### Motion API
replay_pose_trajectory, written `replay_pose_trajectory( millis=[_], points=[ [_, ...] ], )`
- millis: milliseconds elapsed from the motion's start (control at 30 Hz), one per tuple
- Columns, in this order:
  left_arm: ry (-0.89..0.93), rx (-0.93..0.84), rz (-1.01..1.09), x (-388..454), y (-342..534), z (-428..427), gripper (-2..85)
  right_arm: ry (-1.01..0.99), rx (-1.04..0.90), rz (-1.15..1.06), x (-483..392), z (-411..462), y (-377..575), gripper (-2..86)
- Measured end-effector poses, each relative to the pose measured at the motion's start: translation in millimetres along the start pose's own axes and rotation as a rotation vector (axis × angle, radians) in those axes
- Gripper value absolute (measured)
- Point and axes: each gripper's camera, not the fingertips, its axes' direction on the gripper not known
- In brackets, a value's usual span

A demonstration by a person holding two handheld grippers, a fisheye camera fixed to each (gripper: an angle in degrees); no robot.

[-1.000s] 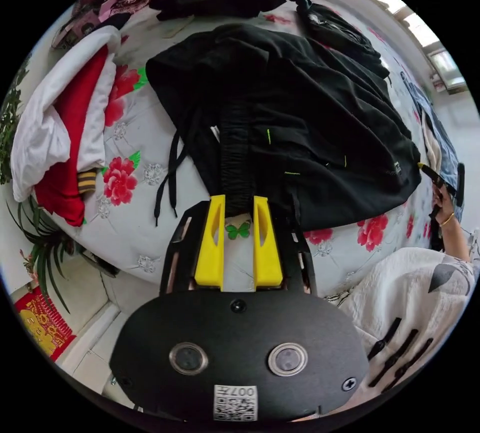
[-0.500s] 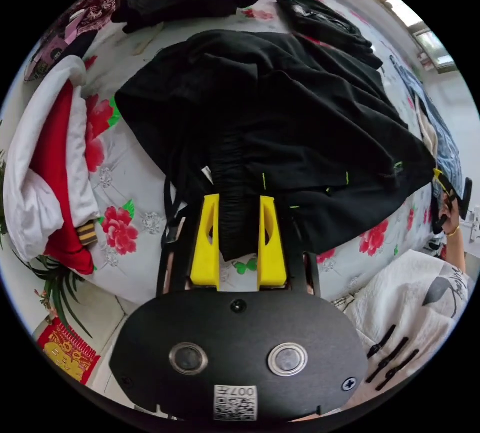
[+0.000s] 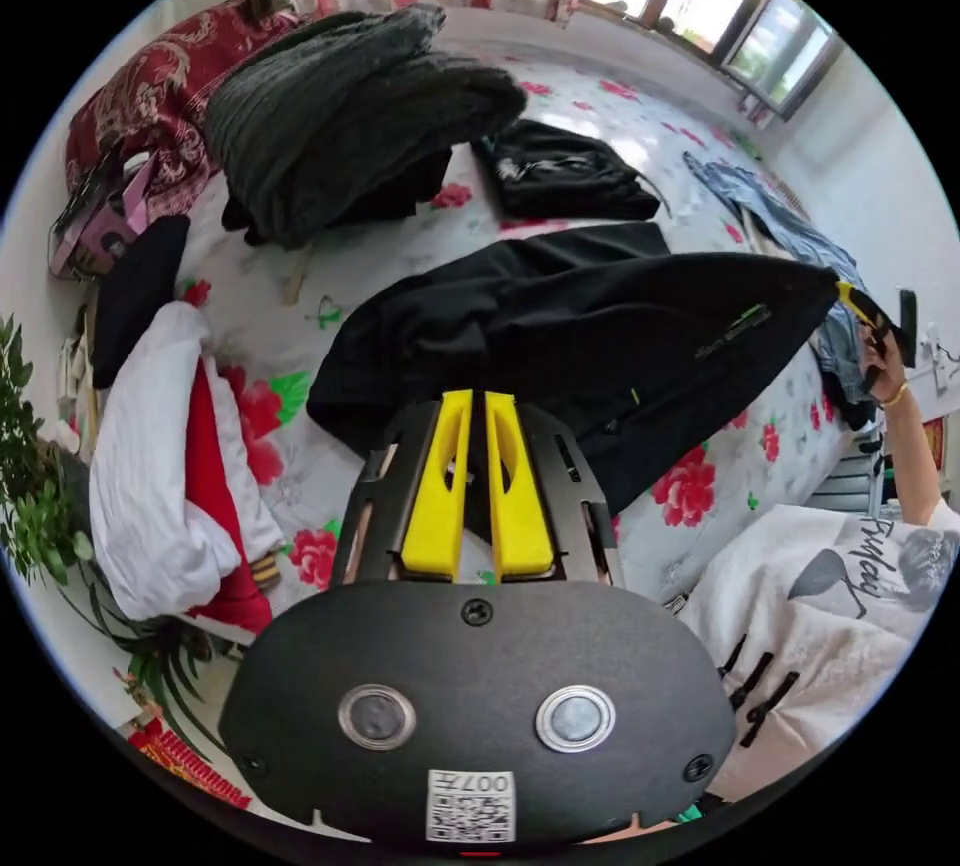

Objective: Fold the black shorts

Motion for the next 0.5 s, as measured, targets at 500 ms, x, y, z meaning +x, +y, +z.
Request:
replay_pose_trajectory(
  millis=[500],
  points=[
    [0.306, 0.025, -0.077, -47.8, 41.7, 48.3, -0.7, 0.048, -0.083, 0.042, 0.6, -41.5, 34.3, -0.2]
  ],
)
